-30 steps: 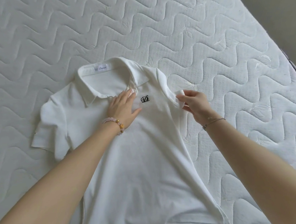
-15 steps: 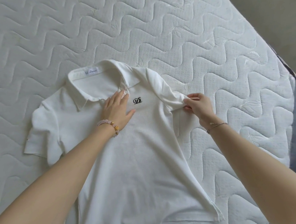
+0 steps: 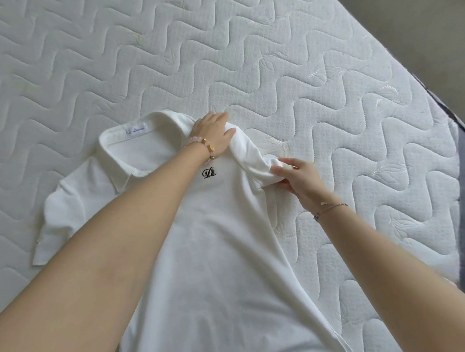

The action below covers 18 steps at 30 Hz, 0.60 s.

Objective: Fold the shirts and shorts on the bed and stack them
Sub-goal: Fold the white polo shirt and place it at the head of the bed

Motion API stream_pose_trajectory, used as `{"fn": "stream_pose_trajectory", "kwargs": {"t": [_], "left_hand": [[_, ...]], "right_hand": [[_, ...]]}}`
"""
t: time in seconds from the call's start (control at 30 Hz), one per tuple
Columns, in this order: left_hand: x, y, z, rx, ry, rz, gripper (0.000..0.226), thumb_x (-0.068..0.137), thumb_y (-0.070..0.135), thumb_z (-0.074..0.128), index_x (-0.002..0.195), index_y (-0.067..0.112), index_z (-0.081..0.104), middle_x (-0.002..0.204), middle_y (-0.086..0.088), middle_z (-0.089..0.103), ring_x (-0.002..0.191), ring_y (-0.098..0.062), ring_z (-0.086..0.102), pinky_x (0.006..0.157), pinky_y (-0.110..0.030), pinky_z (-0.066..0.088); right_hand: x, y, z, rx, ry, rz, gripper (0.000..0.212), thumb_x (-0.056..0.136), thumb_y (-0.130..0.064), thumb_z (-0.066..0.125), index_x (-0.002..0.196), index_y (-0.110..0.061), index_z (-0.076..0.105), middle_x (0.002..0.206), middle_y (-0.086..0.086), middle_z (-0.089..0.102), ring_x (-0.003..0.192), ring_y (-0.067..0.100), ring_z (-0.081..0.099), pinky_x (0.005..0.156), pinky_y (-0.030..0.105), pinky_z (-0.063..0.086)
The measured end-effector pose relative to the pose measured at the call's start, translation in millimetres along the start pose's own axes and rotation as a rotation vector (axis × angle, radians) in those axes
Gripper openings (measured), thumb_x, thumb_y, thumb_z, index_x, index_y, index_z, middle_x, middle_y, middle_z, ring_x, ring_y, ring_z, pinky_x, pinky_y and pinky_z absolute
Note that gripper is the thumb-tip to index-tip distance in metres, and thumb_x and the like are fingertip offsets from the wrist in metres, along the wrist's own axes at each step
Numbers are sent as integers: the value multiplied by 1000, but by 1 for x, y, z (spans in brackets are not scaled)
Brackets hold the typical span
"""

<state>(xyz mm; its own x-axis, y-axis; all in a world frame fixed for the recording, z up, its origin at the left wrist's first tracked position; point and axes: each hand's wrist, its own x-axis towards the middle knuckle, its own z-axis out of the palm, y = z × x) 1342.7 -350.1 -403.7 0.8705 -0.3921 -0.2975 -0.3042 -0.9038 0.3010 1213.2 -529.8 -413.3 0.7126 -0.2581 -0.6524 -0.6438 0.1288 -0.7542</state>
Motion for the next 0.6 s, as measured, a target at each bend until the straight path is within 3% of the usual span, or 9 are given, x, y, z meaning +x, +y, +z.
{"fn": "stream_pose_trajectory", "kwargs": {"t": [0.13,0.23,0.33,0.43,0.6], "left_hand": [[9,-5,0,-78,-63,-53,40,95,28,44,129,9,50,133,-13,51,124,-30,42,104,-38,32],[-4,-15,-4,-159,23,-38,23,87,21,53,101,9,67,110,-13,62,109,-31,52,92,-38,41],[-33,-32,-11,-321,132,-54,11,83,16,62,88,9,67,98,-8,64,100,-26,55,87,-34,43],[-75,-52,-15,-375,201,-72,8,82,13,67,88,8,68,93,-2,63,97,-21,55,81,-23,36],[-133,-91,-6,-406,183,-149,8,76,7,71,85,7,71,91,-6,66,93,-25,59,75,-22,35]], "right_hand": [[-3,2,0,72,-2,-20,38,78,-4,70,115,-3,62,107,18,66,89,21,64,81,33,55],[-13,0,2,139,-17,-14,40,79,-2,70,117,-2,59,108,17,65,89,19,65,76,28,58],[-30,0,9,141,-63,-29,37,79,-2,69,115,-2,59,101,12,65,83,15,65,74,26,58],[-55,6,22,55,-108,-74,29,79,-1,69,107,-6,61,92,9,67,78,15,64,73,30,56],[-96,33,53,-243,-223,-219,22,78,-10,70,98,-16,63,84,1,71,74,15,66,71,32,52]]}}
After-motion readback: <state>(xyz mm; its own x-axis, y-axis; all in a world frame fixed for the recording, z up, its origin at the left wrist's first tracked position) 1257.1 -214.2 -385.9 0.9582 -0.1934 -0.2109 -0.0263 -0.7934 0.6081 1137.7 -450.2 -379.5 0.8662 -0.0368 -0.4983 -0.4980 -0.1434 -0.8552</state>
